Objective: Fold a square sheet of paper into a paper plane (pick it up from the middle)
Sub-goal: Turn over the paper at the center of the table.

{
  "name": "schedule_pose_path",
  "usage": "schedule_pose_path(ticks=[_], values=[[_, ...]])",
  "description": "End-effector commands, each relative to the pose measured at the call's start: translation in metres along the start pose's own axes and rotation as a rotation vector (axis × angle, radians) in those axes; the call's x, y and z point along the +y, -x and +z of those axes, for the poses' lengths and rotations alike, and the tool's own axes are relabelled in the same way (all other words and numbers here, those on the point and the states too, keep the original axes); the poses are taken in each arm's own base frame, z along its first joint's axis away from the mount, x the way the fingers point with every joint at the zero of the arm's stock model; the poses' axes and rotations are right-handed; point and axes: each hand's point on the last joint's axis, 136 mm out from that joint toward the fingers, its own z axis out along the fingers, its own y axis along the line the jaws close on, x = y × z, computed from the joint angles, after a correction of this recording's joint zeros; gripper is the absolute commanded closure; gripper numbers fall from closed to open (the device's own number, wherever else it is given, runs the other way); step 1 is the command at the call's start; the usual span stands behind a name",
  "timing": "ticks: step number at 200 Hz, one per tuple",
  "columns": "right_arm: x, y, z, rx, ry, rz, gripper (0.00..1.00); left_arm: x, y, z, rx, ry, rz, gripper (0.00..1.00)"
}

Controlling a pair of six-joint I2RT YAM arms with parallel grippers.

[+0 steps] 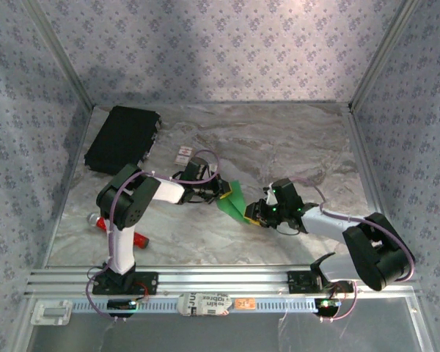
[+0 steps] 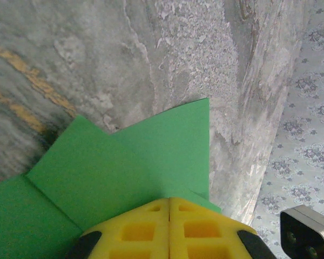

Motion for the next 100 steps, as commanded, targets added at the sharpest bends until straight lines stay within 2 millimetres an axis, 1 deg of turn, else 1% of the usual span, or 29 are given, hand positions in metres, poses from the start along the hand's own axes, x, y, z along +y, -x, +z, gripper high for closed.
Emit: schedule_pose_path(ticks=[1, 24, 60, 85, 100], values=[[0.005, 0.003, 0.000, 0.003, 0.022, -0.007, 0.72, 0.054, -0.011, -0.001, 0.017, 0.155, -0.117, 0.93], [0.006, 0.003, 0.000, 0.004, 0.027, -0.008, 0.76, 0.053, -0.010, -0.001, 0.015, 0.151, -0.119, 0.94], [0.007, 0.002, -0.001, 0.010, 0.027, -0.018, 0.87, 0.046, -0.008, -0.003, 0.010, 0.142, -0.103, 0.93], [0.007, 0.000, -0.002, 0.016, 0.026, -0.028, 0.90, 0.027, -0.003, -0.007, 0.005, 0.104, -0.070, 0.91], [0.007, 0.001, -0.005, 0.014, 0.025, -0.037, 0.92, 0.013, 0.000, -0.011, -0.008, 0.081, -0.038, 0.87]])
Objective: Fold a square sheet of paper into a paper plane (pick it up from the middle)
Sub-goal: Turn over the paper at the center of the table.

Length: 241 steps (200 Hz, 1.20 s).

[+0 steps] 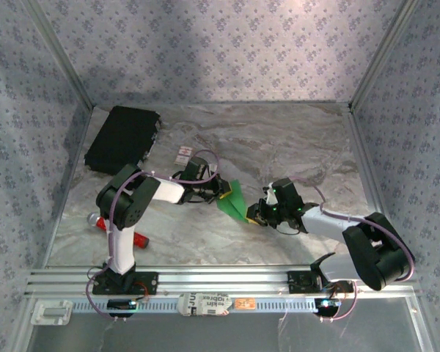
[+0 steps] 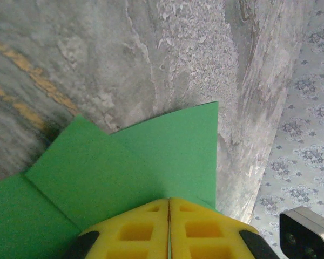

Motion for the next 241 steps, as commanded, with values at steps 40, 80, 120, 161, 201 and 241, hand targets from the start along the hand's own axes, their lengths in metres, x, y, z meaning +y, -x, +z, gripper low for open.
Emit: schedule_pose_path(ticks=[40, 80, 120, 161, 201, 241], values=[[0.009, 0.004, -0.016, -0.015, -0.017, -0.080, 0.94, -0.017, 0.008, -0.032, -0.074, 0.054, 0.051, 0.59], [0.012, 0.015, -0.035, -0.057, -0.101, -0.169, 0.94, -0.032, 0.010, -0.057, -0.144, 0.052, 0.114, 0.51], [0.025, 0.028, -0.055, -0.115, -0.175, -0.294, 0.95, -0.032, 0.012, -0.080, -0.225, 0.056, 0.135, 0.50], [0.018, 0.044, -0.077, -0.126, -0.405, -0.438, 0.96, -0.032, 0.018, -0.110, -0.360, 0.063, 0.158, 0.51], [0.031, 0.059, -0.094, -0.173, -0.561, -0.576, 0.96, -0.033, 0.024, -0.137, -0.465, 0.068, 0.191, 0.51], [0.040, 0.070, -0.109, -0.238, -0.818, -0.732, 0.96, -0.024, 0.023, -0.146, -0.488, 0.071, 0.166, 0.51]])
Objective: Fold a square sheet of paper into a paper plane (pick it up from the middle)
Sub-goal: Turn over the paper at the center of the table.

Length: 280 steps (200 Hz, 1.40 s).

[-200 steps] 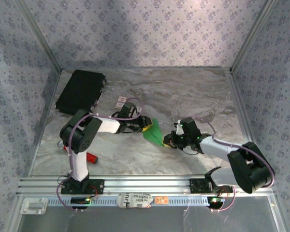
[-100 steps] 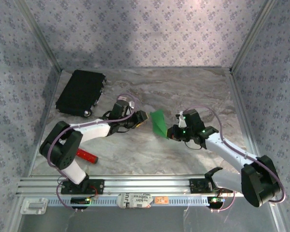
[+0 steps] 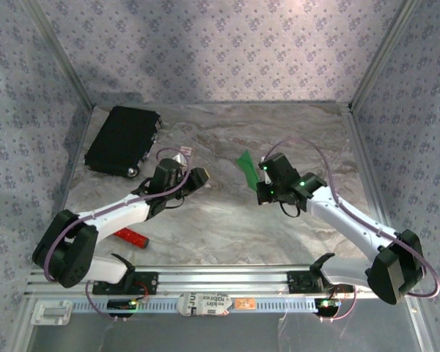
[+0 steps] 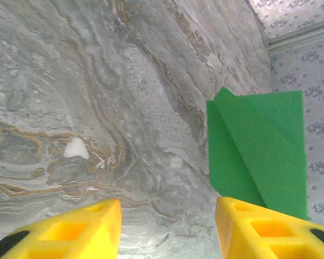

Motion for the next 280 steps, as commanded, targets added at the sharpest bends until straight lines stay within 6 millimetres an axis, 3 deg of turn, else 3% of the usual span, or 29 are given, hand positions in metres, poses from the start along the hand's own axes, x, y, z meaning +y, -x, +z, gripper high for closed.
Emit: schedule_pose_path(ticks=[1, 27, 49, 116, 139, 168, 190, 218, 240, 280], values=[[-0.025, 0.003, -0.011, 0.001, -0.253, -0.137, 0.96, 0.007, 0.007, -0.006, -0.044, 0.013, 0.004, 0.51], [-0.030, 0.007, -0.016, 0.014, -0.422, -0.247, 0.96, 0.014, 0.009, -0.010, -0.062, 0.026, -0.013, 0.51], [-0.028, 0.004, -0.008, 0.062, -0.505, -0.322, 0.96, 0.020, 0.012, -0.014, -0.081, 0.038, -0.033, 0.51], [0.022, -0.028, 0.035, 0.198, -0.473, -0.508, 0.96, 0.041, 0.026, -0.040, -0.193, 0.097, -0.079, 0.51], [0.048, -0.045, 0.050, 0.246, -0.354, -0.516, 0.95, 0.048, 0.030, -0.049, -0.230, 0.109, -0.093, 0.51], [0.075, -0.053, 0.061, 0.257, -0.205, -0.467, 0.90, 0.052, 0.032, -0.057, -0.252, 0.117, -0.102, 0.51], [0.088, -0.058, 0.065, 0.280, -0.102, -0.426, 0.81, 0.053, 0.031, -0.057, -0.249, 0.117, -0.105, 0.50], [0.107, -0.047, 0.055, 0.211, 0.097, -0.315, 0.71, 0.052, 0.031, -0.055, -0.237, 0.113, -0.107, 0.50], [0.105, -0.030, 0.044, 0.139, 0.267, -0.183, 0.62, 0.052, 0.029, -0.054, -0.226, 0.111, -0.109, 0.50], [0.073, -0.010, 0.039, 0.080, 0.444, 0.077, 0.63, 0.049, 0.023, -0.044, -0.177, 0.097, -0.115, 0.50]])
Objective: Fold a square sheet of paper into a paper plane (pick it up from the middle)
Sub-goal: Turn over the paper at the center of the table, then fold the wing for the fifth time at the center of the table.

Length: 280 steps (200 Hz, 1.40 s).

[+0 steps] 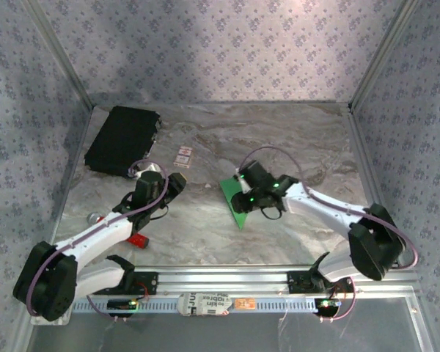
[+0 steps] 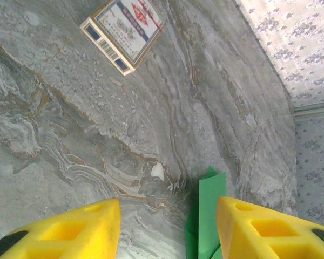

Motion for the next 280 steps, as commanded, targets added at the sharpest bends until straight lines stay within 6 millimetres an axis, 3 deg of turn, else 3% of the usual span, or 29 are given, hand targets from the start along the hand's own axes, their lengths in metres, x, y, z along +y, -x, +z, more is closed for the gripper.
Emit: schedule_pose_path(ticks=[1, 51, 110, 173, 216, 250, 280], values=[[0.012, 0.010, -0.005, -0.045, 0.210, 0.111, 0.63, -0.003, -0.004, 0.005, 0.037, -0.008, -0.012, 0.50], [-0.015, 0.015, 0.007, -0.065, 0.281, 0.308, 0.81, -0.009, -0.017, 0.017, 0.118, -0.029, -0.016, 0.51], [-0.015, 0.010, 0.025, -0.019, 0.334, 0.379, 0.89, -0.009, -0.027, 0.025, 0.165, -0.038, -0.031, 0.55], [-0.016, -0.011, 0.064, 0.111, 0.310, 0.439, 0.90, -0.013, -0.037, 0.034, 0.221, -0.059, -0.039, 0.59], [-0.029, -0.033, 0.084, 0.173, 0.188, 0.521, 0.88, -0.016, -0.040, 0.037, 0.242, -0.080, -0.042, 0.64], [-0.047, -0.045, 0.092, 0.081, 0.099, 0.783, 0.87, -0.020, -0.042, 0.040, 0.261, -0.092, -0.044, 0.67], [-0.042, -0.044, 0.100, -0.004, 0.160, 0.995, 0.87, -0.027, -0.046, 0.046, 0.286, -0.115, -0.052, 0.72]])
